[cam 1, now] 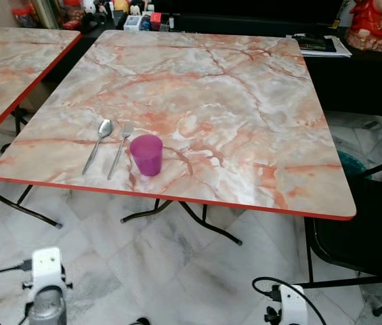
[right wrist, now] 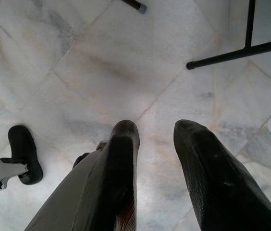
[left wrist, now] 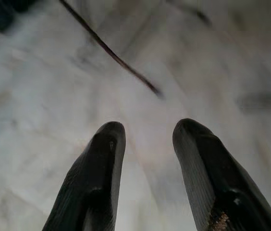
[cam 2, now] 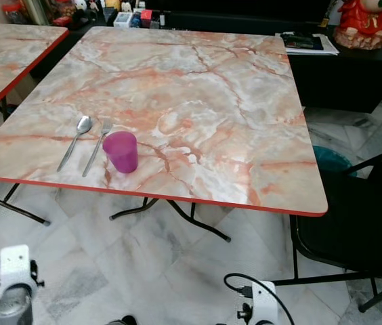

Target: Setting the table

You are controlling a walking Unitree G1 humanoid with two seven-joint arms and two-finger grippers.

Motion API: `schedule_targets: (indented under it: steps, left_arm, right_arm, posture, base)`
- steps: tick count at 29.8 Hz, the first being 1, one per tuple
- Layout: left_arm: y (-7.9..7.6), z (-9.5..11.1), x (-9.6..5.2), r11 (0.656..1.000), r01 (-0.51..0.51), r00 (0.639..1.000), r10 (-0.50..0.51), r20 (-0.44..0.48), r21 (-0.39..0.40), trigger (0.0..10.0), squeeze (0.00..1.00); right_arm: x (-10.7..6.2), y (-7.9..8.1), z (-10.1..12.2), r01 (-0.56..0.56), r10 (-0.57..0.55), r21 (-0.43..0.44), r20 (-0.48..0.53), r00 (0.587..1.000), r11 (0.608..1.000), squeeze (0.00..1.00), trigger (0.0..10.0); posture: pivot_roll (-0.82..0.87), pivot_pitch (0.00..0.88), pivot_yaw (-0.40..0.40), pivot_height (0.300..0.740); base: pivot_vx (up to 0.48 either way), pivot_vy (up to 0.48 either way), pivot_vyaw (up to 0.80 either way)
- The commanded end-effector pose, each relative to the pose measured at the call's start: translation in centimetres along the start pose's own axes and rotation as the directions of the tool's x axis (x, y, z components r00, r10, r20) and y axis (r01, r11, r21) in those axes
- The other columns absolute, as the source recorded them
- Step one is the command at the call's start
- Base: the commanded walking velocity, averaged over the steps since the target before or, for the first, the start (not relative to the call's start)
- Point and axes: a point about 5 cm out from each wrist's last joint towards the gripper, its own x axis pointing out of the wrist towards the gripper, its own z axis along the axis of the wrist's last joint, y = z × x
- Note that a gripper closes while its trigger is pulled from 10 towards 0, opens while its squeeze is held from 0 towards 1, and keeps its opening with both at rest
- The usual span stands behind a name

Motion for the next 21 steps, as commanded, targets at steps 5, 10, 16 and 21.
schedule_targets:
  steps: [5,10,16,21]
  left_arm:
    - [3.1,10.1,3.2,0.986,-0.134,0.929,0.161,0.333,-0.103,10.0,0.0]
    - [2.8,17.7,3.4,0.982,-0.084,0.839,0.161,0.52,-0.169,10.0,0.0]
    - [-4.4,23.7,2.8,0.917,0.377,0.822,-0.268,0.502,-0.129,10.0,0.0]
    - [-9.6,25.2,1.1,0.798,0.592,0.761,-0.506,0.407,-0.114,10.0,0.0]
  right_arm:
    - [-0.1,0.2,-0.5,-0.011,0.011,-0.01,-0.022,1.0,1.0,0.0,10.0]
    - [-0.1,0.1,-0.5,-0.01,0.01,-0.008,-0.019,1.0,1.0,0.0,10.0]
    - [0.0,0.1,-0.4,-0.006,0.006,-0.007,-0.021,1.0,1.0,0.0,10.0]
    - [0.0,0.2,-0.4,-0.008,0.008,-0.001,-0.019,1.0,1.0,0.0,10.0]
  posture:
    - [0.02,0.15,-0.012,0.74]
    - [0.01,0.15,-0.013,0.74]
    - [0.01,0.152,-0.014,0.74]
    - [0.0,0.15,-0.011,0.74]
  base:
    - [0.0,0.0,0.0]
    - [0.0,0.0,0.0]
    - [0.0,0.0,0.0]
    - [0.0,0.0,0.0]
